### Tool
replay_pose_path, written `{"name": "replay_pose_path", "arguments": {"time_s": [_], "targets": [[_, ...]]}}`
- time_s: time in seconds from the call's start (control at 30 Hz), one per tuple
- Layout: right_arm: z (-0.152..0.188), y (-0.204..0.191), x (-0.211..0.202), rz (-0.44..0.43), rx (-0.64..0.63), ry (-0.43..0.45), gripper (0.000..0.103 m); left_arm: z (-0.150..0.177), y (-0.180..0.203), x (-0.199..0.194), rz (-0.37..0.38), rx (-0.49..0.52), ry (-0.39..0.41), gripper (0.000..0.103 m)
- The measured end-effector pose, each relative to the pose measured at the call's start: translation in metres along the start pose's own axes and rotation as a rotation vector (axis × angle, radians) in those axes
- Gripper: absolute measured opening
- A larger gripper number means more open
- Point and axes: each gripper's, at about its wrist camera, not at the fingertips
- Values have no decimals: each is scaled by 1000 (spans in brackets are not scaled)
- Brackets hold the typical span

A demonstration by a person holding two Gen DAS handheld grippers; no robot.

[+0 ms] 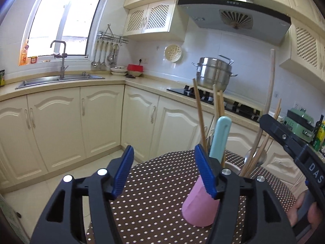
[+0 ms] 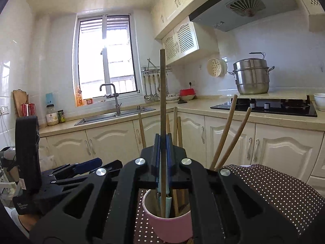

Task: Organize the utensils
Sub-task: 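Open both tools to release the chopsticks into the pink cup, then withdraw both tools from the cup and lower them toward the table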

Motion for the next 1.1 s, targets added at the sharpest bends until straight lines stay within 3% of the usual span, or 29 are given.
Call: {"name": "replay_pose_path", "arguments": {"time_s": [0.53, 0.6, 0.7, 0.9, 0.93, 0.97, 1.0, 1.1], "targets": [[34, 5, 0, 92, 11, -134, 6, 0, -4, -32, -68, 66, -41, 63], [36, 5, -3, 97, 17, -130, 6, 0, -3, -37, -73, 75, -41, 63], [36, 3, -9, 90, 27, -133, 6, 0, -1, -47, -84, 84, -37, 71], [33, -4, -21, 97, 26, -119, 8, -4, 3, -60, -82, 87, -29, 73], [33, -5, -21, 100, 27, -125, 20, -4, 4, -62, -81, 89, -28, 73], [32, -5, -21, 106, 26, -125, 52, -4, 5, -65, -79, 90, -27, 73], [33, -7, -25, 110, 26, -110, 66, -3, 5, -68, -79, 92, -26, 73], [31, -12, -35, 106, 25, -85, 68, -3, 7, -76, -81, 94, -19, 74]]}}
Point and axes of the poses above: each gripper's, at about its wrist camera, not at the fingertips, and x roughly the way its jaws point, y to its right, z to its underside, and after that the axes turned 13 degrees about x, right-handed
